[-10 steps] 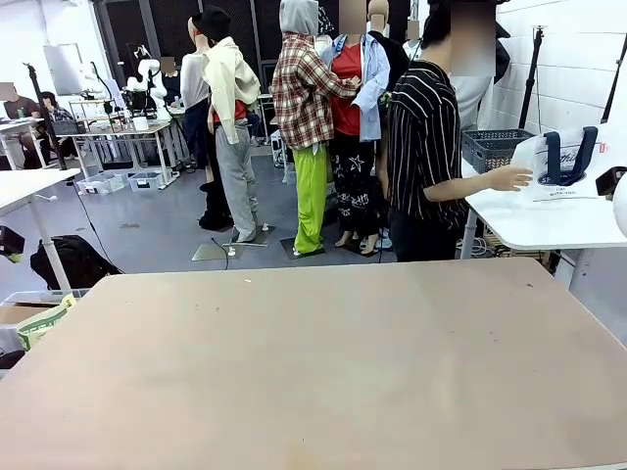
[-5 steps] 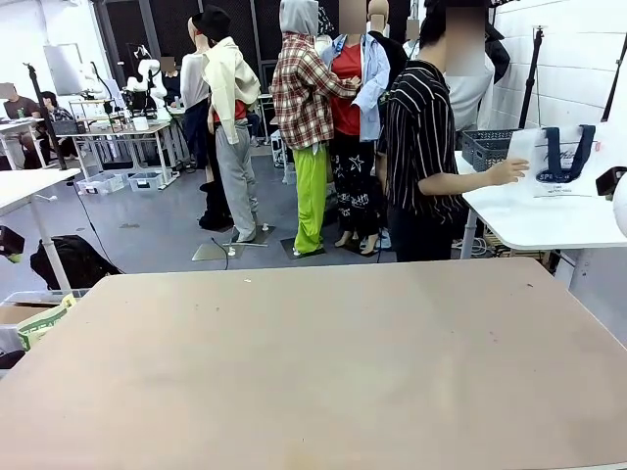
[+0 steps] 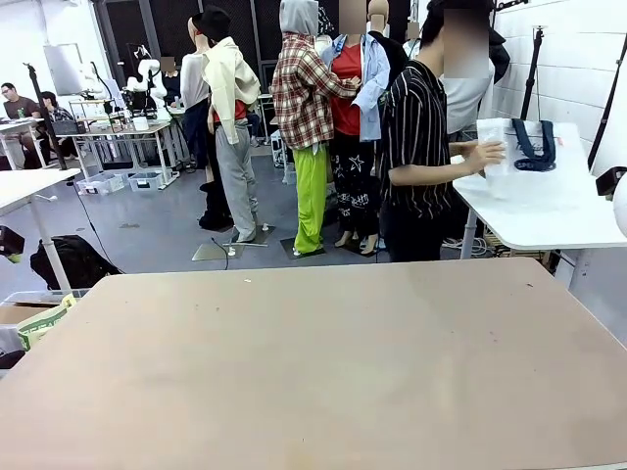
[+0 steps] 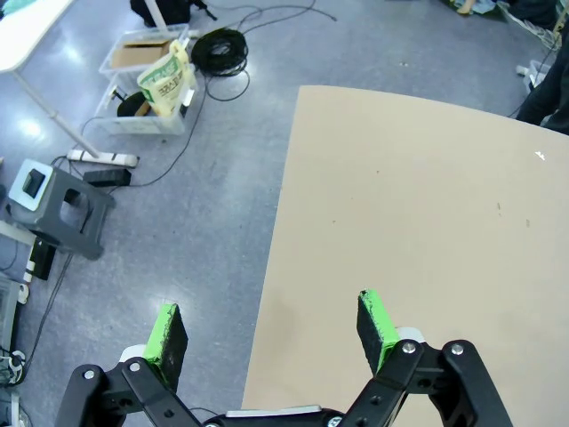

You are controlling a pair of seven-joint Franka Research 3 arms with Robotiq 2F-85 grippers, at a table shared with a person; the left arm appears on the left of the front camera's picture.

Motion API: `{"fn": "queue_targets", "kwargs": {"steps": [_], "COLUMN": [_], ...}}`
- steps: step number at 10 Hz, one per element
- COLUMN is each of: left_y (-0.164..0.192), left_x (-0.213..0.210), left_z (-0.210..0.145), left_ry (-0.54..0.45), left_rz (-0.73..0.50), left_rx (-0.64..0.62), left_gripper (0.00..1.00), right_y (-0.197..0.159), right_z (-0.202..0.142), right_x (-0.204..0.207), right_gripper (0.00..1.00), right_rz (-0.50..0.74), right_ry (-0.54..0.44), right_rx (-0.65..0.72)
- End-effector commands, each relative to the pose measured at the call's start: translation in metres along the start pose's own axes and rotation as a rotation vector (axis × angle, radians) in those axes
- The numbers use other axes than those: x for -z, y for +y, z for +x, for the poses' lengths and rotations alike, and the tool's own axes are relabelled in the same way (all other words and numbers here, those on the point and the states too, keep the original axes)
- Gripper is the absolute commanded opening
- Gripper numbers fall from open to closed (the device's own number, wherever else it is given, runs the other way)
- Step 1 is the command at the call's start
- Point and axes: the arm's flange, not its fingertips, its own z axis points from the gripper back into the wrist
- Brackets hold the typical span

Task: Transfer purchased items from the store into the shopping bag.
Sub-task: Open the Reusable shopping bag in the center of the table.

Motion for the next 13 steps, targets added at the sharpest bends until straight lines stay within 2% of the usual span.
{"fn": "queue_targets", "kwargs": {"steps": [1,13], "left_y": [0.0009,0.0009], "left_x": [0.0002,0.0002], "left_z": [-0.0005,-0.0005], "left_ry": [0.005,0.005], "left_rz": [0.009,0.009], "left_rx": [0.017,0.017], "left_gripper": [1.0,1.0], "right_y": [0.0003,0.0003], "right_z": [-0.0011,-0.0011], "right_x": [-0.0004,-0.0004], "right_gripper": [1.0,1.0], "right_rz": [-0.001,-0.001], "right_ry": [0.005,0.005], "right_rx": [-0.015,-0.015]}}
